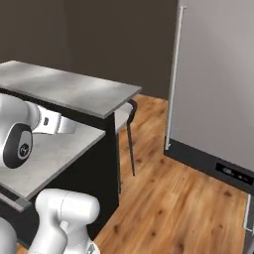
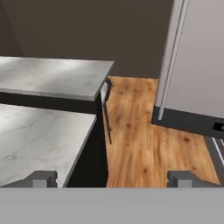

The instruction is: Retrieve the bottle and the shaker from the cabinet and place them next to the mixing bowl on the counter. Then add garlic from the fridge to the mixing bowl.

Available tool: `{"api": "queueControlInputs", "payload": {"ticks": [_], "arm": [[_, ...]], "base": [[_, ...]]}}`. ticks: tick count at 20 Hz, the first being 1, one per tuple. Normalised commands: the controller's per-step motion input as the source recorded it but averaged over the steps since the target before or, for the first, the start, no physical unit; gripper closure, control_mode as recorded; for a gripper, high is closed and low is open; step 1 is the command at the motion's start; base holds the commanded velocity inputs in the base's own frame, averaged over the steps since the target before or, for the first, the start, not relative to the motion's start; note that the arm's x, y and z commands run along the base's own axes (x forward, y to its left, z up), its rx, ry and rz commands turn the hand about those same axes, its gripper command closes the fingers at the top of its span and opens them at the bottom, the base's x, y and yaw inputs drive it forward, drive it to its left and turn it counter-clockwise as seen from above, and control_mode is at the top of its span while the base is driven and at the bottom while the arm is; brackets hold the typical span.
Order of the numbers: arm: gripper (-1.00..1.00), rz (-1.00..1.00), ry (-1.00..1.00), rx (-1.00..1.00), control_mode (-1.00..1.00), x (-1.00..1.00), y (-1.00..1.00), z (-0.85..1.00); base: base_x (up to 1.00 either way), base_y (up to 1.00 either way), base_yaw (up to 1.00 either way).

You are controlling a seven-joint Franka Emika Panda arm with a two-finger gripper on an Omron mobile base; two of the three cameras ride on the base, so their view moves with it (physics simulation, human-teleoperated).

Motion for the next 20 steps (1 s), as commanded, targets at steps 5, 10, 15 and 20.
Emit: {"api": "queueControlInputs", "payload": {"ticks": [5,10,15,20], "arm": [[-1.0,0.0,0.0,0.0,1.0,0.0,0.0,0.0],[-1.0,0.0,0.0,0.0,1.0,0.0,0.0,0.0],[-1.0,0.0,0.0,0.0,1.0,0.0,0.0,0.0],[-1.0,0.0,0.0,0.0,1.0,0.0,0.0,0.0]], "base": [[0.62,-0.44,0.51],[0.07,-0.03,0.26],[-0.13,0.17,0.15],[0.36,-0.43,0.17]]}}
